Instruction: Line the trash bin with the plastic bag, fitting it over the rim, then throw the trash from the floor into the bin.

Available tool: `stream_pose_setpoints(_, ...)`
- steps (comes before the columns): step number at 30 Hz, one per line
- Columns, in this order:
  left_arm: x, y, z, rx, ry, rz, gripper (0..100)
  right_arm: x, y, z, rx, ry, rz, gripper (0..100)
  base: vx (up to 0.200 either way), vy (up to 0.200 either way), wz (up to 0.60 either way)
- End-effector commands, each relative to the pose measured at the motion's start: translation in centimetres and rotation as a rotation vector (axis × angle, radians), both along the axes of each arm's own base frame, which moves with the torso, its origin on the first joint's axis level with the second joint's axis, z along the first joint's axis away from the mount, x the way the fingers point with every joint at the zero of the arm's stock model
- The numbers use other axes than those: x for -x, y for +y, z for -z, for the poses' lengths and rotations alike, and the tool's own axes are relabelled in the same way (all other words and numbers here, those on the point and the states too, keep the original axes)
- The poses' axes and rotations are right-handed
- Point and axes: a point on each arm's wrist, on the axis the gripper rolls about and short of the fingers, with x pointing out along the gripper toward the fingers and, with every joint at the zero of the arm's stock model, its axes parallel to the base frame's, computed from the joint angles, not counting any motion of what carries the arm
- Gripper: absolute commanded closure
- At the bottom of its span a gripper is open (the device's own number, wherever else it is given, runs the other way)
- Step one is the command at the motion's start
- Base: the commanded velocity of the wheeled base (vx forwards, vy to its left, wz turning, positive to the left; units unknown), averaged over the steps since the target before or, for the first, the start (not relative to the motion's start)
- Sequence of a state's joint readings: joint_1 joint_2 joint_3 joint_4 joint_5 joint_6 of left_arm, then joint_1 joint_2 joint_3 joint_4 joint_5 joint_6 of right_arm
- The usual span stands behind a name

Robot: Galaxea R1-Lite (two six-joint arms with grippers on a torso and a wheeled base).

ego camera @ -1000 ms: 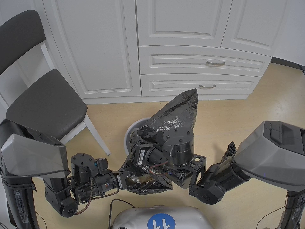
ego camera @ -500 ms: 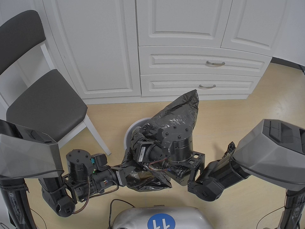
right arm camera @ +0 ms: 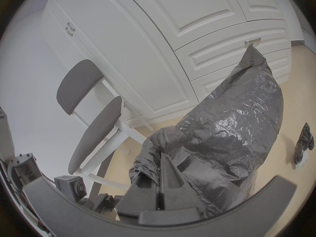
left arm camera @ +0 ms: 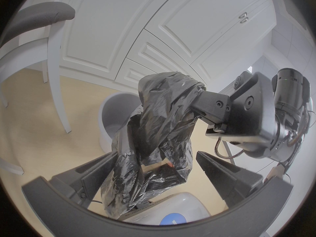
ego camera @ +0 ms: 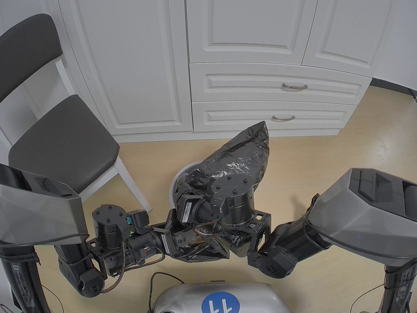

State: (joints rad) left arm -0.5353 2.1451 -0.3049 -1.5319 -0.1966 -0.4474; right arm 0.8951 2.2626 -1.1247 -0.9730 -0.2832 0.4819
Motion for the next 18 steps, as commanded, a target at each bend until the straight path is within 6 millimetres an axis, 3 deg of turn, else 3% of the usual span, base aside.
stream_pose_setpoints(1, -0.1, -0.5, 0.4, -0.003, 0.005, 0.01, 0, 0.3, 0.3, 0.0, -0.003, -0.001, -0.008, 100, 0.0, 0.0, 0.0)
stream_pose_setpoints(18, -1.1, -0.9, 1.7, -0.015, 0.02, -0.003, 0, 0.9, 0.7, 0.2, 0.005, 0.002, -0.008, 100, 0.0, 0.0, 0.0)
